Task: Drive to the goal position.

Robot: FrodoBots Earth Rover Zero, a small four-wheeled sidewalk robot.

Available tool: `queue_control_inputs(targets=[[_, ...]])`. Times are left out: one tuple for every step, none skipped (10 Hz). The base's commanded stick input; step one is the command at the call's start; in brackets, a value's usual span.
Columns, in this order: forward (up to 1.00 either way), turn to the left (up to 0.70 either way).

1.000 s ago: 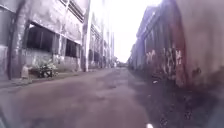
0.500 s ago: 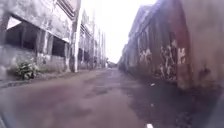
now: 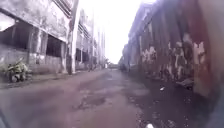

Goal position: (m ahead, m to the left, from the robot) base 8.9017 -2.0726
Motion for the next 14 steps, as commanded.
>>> queue_control_inputs(targets=[[1.00, 0.00], [1.00, 0.00], [1.00, 0.00], [1.00, 0.00], [1.00, 0.00], [1.00, 0.00], [1.00, 0.00], [1.00, 0.00], [1.00, 0.00], [1.00, 0.00], [1.00, 0.00], [1.00, -0.40], [1.00, -0.38], [1.00, -0.09]])
